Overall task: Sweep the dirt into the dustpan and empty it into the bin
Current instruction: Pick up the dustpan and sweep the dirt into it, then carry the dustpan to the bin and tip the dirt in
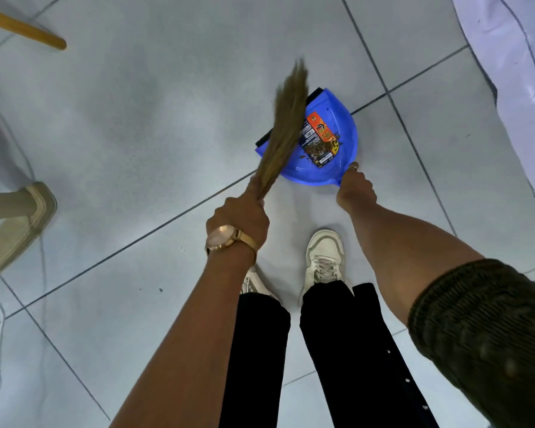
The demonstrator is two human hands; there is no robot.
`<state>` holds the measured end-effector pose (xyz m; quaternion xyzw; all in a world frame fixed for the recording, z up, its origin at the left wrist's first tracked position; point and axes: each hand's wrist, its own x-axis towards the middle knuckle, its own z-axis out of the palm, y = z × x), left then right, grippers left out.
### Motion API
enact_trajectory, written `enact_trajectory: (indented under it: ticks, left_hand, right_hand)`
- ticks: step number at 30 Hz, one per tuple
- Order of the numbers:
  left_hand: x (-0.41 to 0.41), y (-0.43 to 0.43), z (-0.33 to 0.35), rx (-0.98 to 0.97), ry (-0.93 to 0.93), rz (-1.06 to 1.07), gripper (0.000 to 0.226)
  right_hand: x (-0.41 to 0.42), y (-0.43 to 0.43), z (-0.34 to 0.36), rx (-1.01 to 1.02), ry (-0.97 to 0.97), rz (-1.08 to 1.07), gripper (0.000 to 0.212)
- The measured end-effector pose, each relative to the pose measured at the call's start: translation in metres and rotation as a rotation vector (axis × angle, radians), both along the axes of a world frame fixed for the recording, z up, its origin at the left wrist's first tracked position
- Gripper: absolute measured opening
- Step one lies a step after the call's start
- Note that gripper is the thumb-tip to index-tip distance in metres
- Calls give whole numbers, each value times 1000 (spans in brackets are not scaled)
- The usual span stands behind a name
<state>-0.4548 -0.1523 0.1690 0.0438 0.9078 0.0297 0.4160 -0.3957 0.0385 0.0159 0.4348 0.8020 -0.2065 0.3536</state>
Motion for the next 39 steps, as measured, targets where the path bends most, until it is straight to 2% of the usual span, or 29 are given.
enact_trajectory:
  ticks: [5, 10, 14, 18, 21, 24, 28, 32, 35, 39]
  left_hand:
    - [32, 7, 65, -51, -22, -83, 53]
    - [42, 22, 162, -21, -17, -147, 53]
    - [33, 34, 269, 46, 60, -189, 53]
    - [34, 38, 371, 128, 145, -239, 50]
    - [45, 48, 418, 176, 163, -291, 48]
    - [68, 56, 448, 209, 149, -371, 50]
    - [114, 57, 466, 221, 139, -553, 54]
    - [170, 64, 472, 246, 107, -691, 57]
    - [221, 71, 472, 248, 58, -804, 66]
    - [294, 77, 464, 261, 90, -1072, 65]
  right_hand:
    - [2, 6, 27, 7, 3, -59, 57]
    - [29, -1, 108, -21, 13, -190, 45]
    - [71, -8, 218, -24, 23, -293, 44]
    - [123, -32, 344, -67, 28, -364, 65]
    - [155, -47, 424, -86, 85, -476, 60]
    - [197, -67, 494, -96, 126, -545, 61]
    - [264, -94, 546, -34, 153, -668, 67]
    - [332, -112, 569, 40, 196, -846, 58]
    - [393, -119, 575, 83, 196, -964, 59]
    - [487, -120, 579, 94, 156, -1144, 59]
